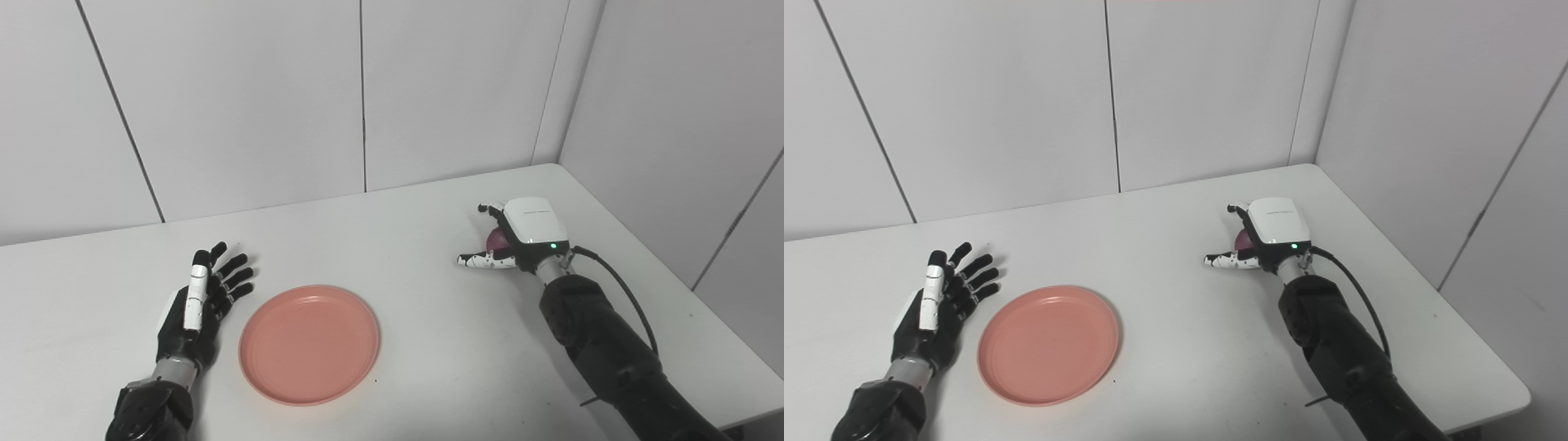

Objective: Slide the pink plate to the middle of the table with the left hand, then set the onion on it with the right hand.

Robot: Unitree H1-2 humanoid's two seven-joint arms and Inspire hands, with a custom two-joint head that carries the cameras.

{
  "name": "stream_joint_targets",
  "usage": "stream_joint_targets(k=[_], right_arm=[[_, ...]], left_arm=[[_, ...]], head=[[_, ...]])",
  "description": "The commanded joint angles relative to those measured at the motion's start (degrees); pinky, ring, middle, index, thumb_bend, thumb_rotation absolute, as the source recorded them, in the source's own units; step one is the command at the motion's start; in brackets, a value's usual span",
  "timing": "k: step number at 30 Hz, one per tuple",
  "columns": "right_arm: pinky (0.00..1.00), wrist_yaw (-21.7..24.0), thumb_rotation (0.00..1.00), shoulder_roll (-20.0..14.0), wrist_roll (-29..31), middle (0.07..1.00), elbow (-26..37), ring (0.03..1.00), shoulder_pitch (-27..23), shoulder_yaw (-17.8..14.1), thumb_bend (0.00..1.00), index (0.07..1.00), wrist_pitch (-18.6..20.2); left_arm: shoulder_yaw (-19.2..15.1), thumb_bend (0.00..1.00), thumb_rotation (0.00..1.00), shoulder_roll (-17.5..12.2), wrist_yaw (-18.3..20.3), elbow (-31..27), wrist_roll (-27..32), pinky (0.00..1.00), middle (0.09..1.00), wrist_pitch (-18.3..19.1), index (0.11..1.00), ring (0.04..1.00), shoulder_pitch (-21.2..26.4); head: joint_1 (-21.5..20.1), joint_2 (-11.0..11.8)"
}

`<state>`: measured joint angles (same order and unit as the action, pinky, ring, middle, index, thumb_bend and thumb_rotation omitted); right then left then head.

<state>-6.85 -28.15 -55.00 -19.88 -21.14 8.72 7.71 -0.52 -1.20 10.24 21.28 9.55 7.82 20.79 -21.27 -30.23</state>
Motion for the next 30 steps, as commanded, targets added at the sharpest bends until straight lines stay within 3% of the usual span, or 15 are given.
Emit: stream_joint_targets(k=[1,10,12,15,23,25,30], right_arm=[[0.64,-0.6,0.73,-1.7,0.7,0.747,1.4,0.704,-1.8,-0.6,0.88,0.753,1.6],[0.64,0.9,0.73,-1.6,2.3,0.749,2.5,0.707,-1.0,-0.3,0.87,0.761,3.5],[0.62,1.5,0.74,-1.6,2.6,0.747,2.7,0.702,-1.1,-0.3,0.87,0.761,4.2],[0.52,1.9,0.74,-1.4,3.1,0.742,3.0,0.673,-1.0,-0.6,0.87,0.766,4.8],[0.42,1.4,0.74,-1.6,3.0,0.669,2.4,0.555,-0.5,-0.8,0.84,0.725,6.1],[0.34,1.6,0.74,-1.7,2.8,0.584,2.1,0.462,-0.5,-0.5,0.81,0.67,6.7],[0.3,1.3,0.73,-1.3,3.3,0.523,0.3,0.402,-0.6,-0.4,0.77,0.617,7.8]], left_arm=[[0.4,0.71,0.95,-0.3,-0.2,3.8,-0.6,0.81,0.854,3.4,0.927,0.825,-3.1],[0.8,0.7,0.95,-0.4,0.1,3.3,-0.6,0.82,0.86,3.7,0.929,0.833,-3.2],[0.9,0.71,0.95,-0.5,0.1,3.5,-0.8,0.81,0.857,3.5,0.926,0.828,-3.0],[1.0,0.71,0.96,-0.6,0.1,3.4,-0.9,0.8,0.853,3.6,0.928,0.826,-3.0],[1.2,0.7,0.96,-0.5,0.1,2.9,-0.7,0.81,0.851,4.5,0.932,0.824,-2.8],[1.2,0.71,0.96,-0.6,0.2,2.7,-0.6,0.81,0.851,4.6,0.936,0.828,-2.8],[1.2,0.71,0.97,-0.8,0.3,2.7,-0.5,0.81,0.847,4.7,0.938,0.824,-2.7]], head=[[0.0,0.0],[0.0,-0.3],[0.0,-0.3],[0.0,-0.3],[-0.1,-0.6],[-0.1,-0.7],[-0.1,-0.9]])
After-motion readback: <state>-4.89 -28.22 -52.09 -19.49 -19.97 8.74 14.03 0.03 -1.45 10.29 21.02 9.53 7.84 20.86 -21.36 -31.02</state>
